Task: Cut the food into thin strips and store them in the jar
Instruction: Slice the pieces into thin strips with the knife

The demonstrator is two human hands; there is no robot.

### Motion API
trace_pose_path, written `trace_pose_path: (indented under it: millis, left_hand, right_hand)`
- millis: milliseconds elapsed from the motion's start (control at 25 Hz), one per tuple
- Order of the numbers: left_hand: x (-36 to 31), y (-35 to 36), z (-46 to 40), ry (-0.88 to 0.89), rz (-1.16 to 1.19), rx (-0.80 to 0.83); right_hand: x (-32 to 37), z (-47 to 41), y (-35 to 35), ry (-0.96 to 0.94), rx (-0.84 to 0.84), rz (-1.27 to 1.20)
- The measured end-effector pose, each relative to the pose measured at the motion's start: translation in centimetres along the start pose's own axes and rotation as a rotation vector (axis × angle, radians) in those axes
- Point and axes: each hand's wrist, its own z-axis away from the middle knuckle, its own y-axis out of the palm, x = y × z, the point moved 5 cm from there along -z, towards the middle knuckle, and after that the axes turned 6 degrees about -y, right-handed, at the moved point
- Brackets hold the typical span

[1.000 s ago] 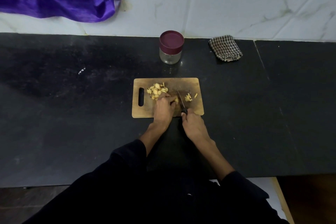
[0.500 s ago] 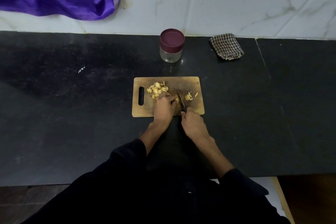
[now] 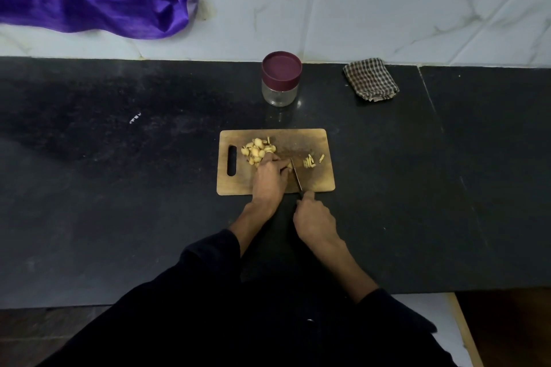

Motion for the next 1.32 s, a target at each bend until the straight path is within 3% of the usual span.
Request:
trace_pose_path:
  millis: [320, 600, 1320]
  left_hand:
    - [0.1, -0.1, 0.0, 0.031, 0.002, 0.004]
    - [-0.1, -0.2, 0.1, 0.037, 0.033, -0.033]
    - [0.0, 0.1, 0.1, 0.01, 0.023, -0.028]
  right_hand:
    - [-1.2, -0.3, -1.6, 0.033, -0.093, -0.08]
    - [0.3, -0.5, -1.2, -0.073, -0.068, -0.12]
    - [0.6, -0.6, -0.7, -0.014, -0.01, -0.025]
